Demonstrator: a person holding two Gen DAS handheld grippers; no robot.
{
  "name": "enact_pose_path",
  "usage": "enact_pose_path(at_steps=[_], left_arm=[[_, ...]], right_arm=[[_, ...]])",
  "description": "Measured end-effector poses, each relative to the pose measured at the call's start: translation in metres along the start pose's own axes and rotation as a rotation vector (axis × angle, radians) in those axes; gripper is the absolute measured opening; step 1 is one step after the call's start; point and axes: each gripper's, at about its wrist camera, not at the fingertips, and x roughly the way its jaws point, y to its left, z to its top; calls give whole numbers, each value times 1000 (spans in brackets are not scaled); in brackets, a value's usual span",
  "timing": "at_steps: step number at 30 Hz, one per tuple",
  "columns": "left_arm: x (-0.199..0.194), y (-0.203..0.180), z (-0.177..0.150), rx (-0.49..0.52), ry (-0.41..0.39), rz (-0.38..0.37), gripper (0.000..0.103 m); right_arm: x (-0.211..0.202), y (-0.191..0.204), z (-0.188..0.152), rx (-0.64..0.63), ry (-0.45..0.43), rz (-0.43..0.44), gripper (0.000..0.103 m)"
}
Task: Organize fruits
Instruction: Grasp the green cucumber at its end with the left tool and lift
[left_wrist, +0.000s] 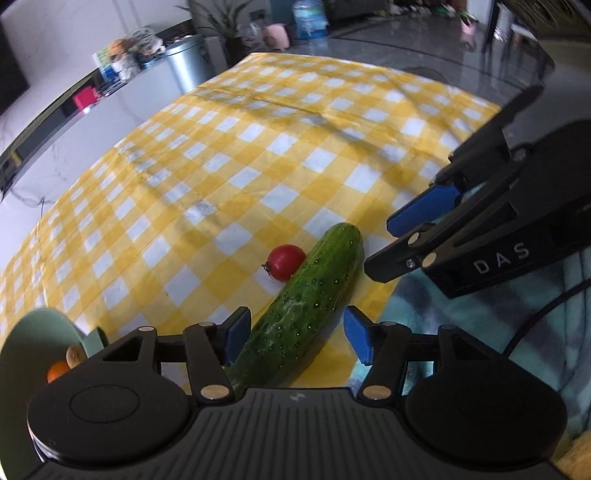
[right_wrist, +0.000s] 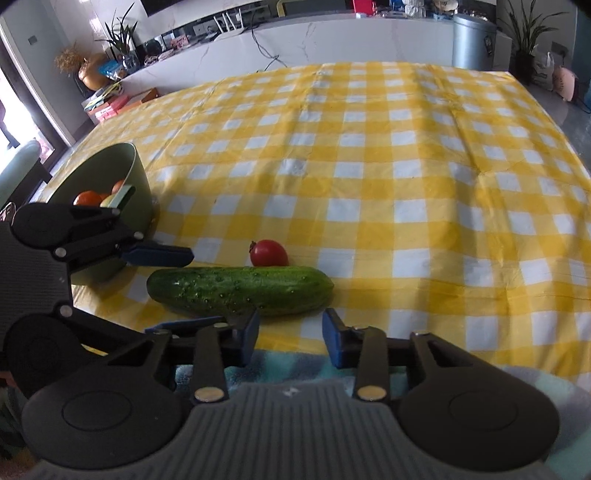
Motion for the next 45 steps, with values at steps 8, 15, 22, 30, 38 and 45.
enact_pose_path(at_steps=[8, 15, 22, 30, 38, 45], left_arm=[[22, 3, 4, 69, 65, -47, 71], [31, 8, 8, 40, 83, -78, 72], [27, 2, 4, 48, 50, -48, 60], [19, -14, -4, 82, 15, -2, 49], [0, -9, -10, -19, -29, 11, 45], [-22, -6, -10, -81, -80, 17, 45]], right_arm=[[12, -4, 5, 31, 39, 17, 32], [13, -6, 5, 49, 41, 34, 33], [13, -9, 6, 67, 35, 44, 33], [9, -12, 5, 86, 7, 44, 33], [4, -13, 4, 109, -24, 26, 34], [1, -15, 5, 130, -46, 27, 36]])
